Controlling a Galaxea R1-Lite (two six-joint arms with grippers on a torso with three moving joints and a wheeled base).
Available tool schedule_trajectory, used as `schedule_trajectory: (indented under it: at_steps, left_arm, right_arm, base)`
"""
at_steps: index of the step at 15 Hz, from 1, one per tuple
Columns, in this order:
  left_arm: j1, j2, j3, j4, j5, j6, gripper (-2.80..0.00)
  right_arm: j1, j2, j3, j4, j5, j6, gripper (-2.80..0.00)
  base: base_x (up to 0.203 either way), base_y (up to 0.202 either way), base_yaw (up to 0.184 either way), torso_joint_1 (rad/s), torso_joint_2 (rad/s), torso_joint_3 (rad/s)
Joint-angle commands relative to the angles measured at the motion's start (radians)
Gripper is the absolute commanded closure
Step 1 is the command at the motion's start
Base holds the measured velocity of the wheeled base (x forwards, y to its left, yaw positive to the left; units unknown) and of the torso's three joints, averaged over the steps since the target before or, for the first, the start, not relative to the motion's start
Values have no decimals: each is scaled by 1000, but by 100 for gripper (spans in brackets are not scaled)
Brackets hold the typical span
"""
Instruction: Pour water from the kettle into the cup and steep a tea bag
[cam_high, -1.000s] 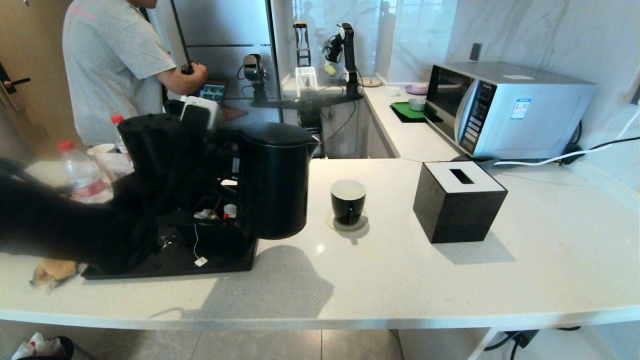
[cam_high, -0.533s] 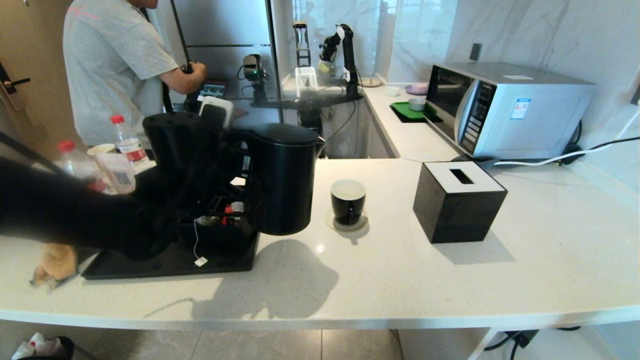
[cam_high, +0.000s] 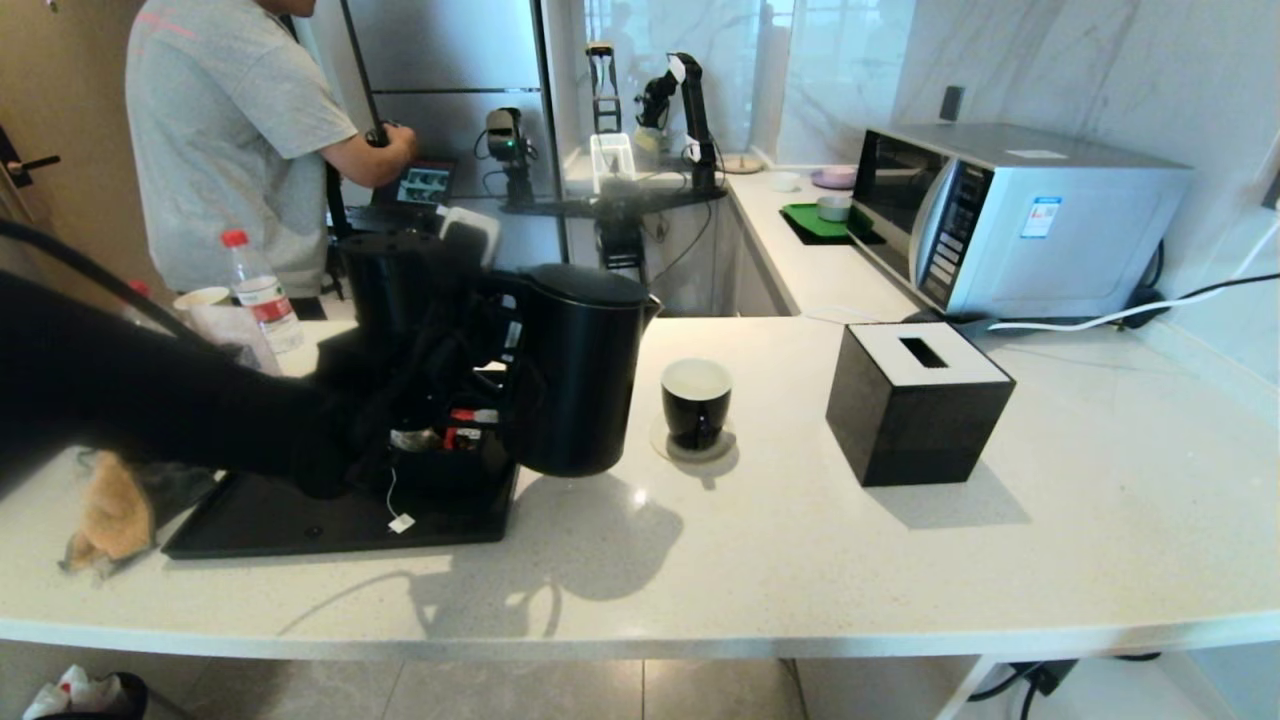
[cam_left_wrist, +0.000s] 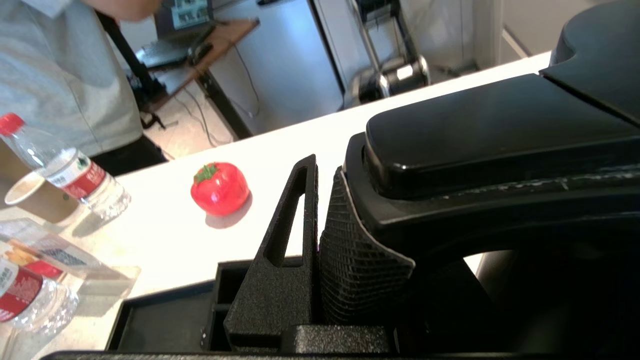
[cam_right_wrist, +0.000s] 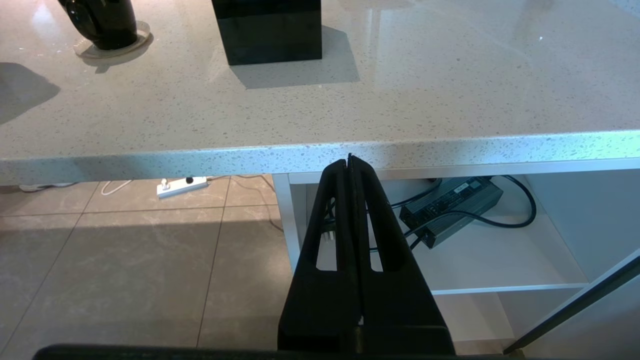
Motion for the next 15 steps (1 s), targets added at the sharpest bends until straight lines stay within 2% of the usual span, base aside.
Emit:
schedule_trajectory:
  at_steps: [1,7,15]
  left_arm:
    - [0,19,-22,17,3,1,0]
    - [-2,52,-70,62,4,27,0]
    - [-7,94,-199,152,3,61,0]
  right_arm:
    - [0,1,0,1,0,0,0]
    - [0,1,0,1,0,0,0]
    - [0,1,0,1,0,-1,0]
  base:
    - [0,0,0,0,0,0]
    - [0,0,0,0,0,0]
    - [0,0,0,0,0,0]
